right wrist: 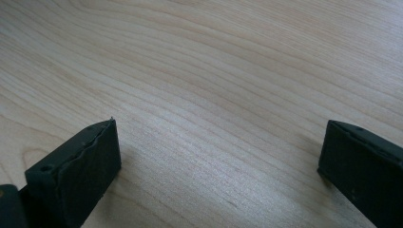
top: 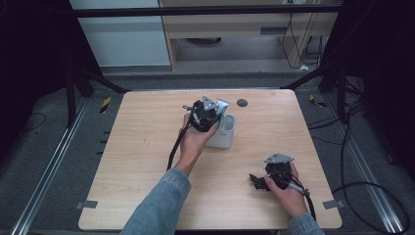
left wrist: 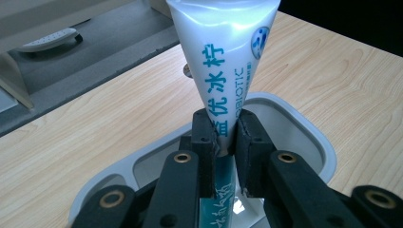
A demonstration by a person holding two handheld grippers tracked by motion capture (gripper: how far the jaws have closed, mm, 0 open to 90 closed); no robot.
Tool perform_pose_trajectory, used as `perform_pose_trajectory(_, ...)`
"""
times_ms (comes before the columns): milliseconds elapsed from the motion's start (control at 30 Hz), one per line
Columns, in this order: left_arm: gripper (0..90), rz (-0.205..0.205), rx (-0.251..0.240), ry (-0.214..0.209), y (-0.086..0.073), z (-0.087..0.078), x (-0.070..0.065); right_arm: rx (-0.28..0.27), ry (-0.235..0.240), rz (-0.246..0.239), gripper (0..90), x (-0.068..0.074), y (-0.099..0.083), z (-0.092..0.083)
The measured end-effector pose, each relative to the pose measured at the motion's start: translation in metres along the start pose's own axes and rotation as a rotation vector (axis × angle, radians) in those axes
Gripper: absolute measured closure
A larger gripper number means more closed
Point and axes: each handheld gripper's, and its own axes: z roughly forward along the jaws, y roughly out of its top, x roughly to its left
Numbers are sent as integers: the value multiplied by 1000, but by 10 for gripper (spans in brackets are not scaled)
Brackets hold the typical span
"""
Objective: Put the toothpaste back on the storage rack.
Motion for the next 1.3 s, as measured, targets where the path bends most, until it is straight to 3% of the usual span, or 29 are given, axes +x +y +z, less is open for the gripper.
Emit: perform_pose_trajectory(1300,778,-8,65,-5,5,6,-4,-1,0,0,4,0,0,0)
